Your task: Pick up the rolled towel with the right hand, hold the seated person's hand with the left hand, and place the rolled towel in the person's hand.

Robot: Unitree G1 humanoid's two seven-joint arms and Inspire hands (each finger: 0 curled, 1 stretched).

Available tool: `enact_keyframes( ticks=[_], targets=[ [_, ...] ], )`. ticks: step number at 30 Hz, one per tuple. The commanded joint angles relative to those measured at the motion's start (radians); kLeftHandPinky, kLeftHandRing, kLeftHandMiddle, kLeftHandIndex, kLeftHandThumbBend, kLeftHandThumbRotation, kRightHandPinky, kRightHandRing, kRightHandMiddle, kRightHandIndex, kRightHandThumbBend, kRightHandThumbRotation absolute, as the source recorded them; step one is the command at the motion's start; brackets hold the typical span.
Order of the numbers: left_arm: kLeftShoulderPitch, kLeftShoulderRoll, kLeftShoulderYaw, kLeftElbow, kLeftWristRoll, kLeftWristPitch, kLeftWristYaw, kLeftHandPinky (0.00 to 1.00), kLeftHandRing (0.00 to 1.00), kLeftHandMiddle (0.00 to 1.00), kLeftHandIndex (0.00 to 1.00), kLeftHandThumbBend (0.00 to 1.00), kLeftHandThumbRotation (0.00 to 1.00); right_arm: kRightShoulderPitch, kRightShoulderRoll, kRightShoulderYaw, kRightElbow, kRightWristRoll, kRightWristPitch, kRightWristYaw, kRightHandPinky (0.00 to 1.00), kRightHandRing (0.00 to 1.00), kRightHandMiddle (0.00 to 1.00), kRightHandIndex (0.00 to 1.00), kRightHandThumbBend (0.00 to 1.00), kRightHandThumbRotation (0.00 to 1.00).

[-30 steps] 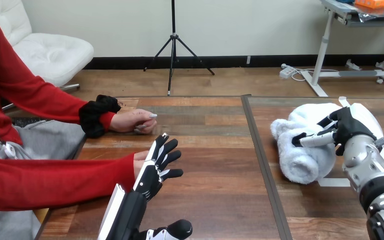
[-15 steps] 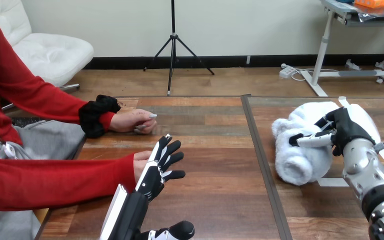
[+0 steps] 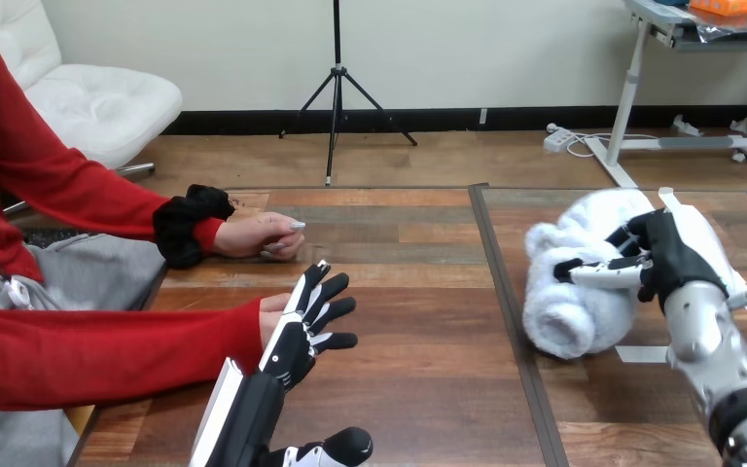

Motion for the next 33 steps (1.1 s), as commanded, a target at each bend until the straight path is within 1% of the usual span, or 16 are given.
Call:
enact_keyframes(
  ticks=[1,2,4,5,7,9,11,13,16,18,21,23,25,28,31,33],
  targets=[
    [-0.059,0.011,0.006,-0.035,-0.023,-0.014,-0.003,0.78,0.90,0.94,0.99,1.00,0.79,-0.030,-0.006,-0.007,-0.046,0.005,-0.103,-0.046,0.14,0.17,0.20,0.17,0.72,0.00],
    [-0.057,0.013,0.009,-0.039,-0.021,-0.010,-0.002,0.79,0.91,0.94,0.99,1.00,0.79,-0.023,-0.008,-0.005,-0.049,0.002,-0.135,-0.054,0.14,0.18,0.20,0.17,0.72,0.00],
    [-0.055,0.014,0.014,-0.045,-0.015,-0.004,0.002,0.79,0.91,0.95,0.99,1.00,0.79,-0.017,-0.009,-0.004,-0.051,-0.001,-0.170,-0.063,0.14,0.18,0.20,0.17,0.72,0.00],
    [-0.053,0.017,0.015,-0.048,-0.014,-0.002,0.001,0.79,0.91,0.95,0.99,1.00,0.79,-0.012,-0.013,0.010,-0.053,-0.017,-0.189,-0.085,0.15,0.18,0.20,0.17,0.73,0.00],
    [-0.053,0.021,0.015,-0.049,-0.016,-0.001,0.000,0.79,0.91,0.94,0.99,1.00,0.80,-0.009,-0.016,0.027,-0.055,-0.038,-0.206,-0.113,0.15,0.18,0.20,0.17,0.73,0.00],
    [-0.053,0.018,0.030,-0.048,0.005,-0.006,0.015,0.79,0.90,0.94,0.99,1.00,0.80,0.002,-0.020,0.029,-0.058,-0.043,-0.256,-0.119,0.16,0.18,0.20,0.17,0.72,0.00],
    [-0.054,0.021,0.032,-0.049,0.009,-0.007,0.016,0.78,0.89,0.93,0.98,1.00,0.80,0.007,-0.020,0.025,-0.060,-0.041,-0.285,-0.118,0.16,0.18,0.20,0.17,0.71,0.00],
    [-0.056,0.027,0.028,-0.050,0.002,-0.006,0.010,0.77,0.89,0.93,0.99,1.00,0.80,0.009,-0.019,0.020,-0.059,-0.038,-0.297,-0.115,0.16,0.19,0.20,0.17,0.70,0.00],
    [-0.059,0.036,0.018,-0.046,-0.020,-0.008,-0.004,0.77,0.90,0.94,0.99,1.00,0.80,0.017,-0.021,0.027,-0.062,-0.050,-0.331,-0.133,0.17,0.19,0.20,0.17,0.69,0.00],
    [-0.058,0.028,0.050,-0.050,0.033,-0.014,0.028,0.77,0.89,0.93,0.98,1.00,0.80,0.024,-0.023,0.021,-0.062,-0.043,-0.356,-0.118,0.17,0.19,0.21,0.18,0.69,0.00],
    [-0.058,0.025,0.066,-0.050,0.060,-0.017,0.046,0.74,0.87,0.92,0.97,1.00,0.82,0.026,-0.023,0.019,-0.060,-0.041,-0.368,-0.113,0.18,0.20,0.21,0.18,0.68,0.00],
    [-0.059,0.034,0.046,-0.049,0.028,-0.013,0.027,0.74,0.87,0.92,0.98,1.00,0.82,0.033,-0.022,0.019,-0.063,-0.041,-0.403,-0.124,0.18,0.20,0.21,0.18,0.67,0.00],
    [-0.058,0.035,0.048,-0.050,0.028,-0.010,0.028,0.75,0.88,0.92,0.98,1.00,0.82,0.041,-0.024,0.028,-0.067,-0.055,-0.430,-0.151,0.18,0.20,0.21,0.18,0.67,0.00],
    [-0.055,0.036,0.051,-0.056,0.031,-0.005,0.030,0.75,0.88,0.92,0.98,1.00,0.82,0.045,-0.023,0.031,-0.067,-0.058,-0.447,-0.162,0.17,0.20,0.21,0.18,0.67,0.00],
    [-0.056,0.045,0.052,-0.056,0.030,-0.005,0.028,0.75,0.88,0.92,0.98,1.00,0.81,0.053,-0.026,0.043,-0.072,-0.073,-0.479,-0.190,0.17,0.19,0.21,0.17,0.67,0.00],
    [-0.050,0.047,0.053,-0.065,0.029,0.011,0.028,0.76,0.89,0.93,0.98,1.00,0.81,0.059,-0.032,0.054,-0.074,-0.086,-0.507,-0.200,0.17,0.19,0.21,0.17,0.67,0.00]
  ],
)
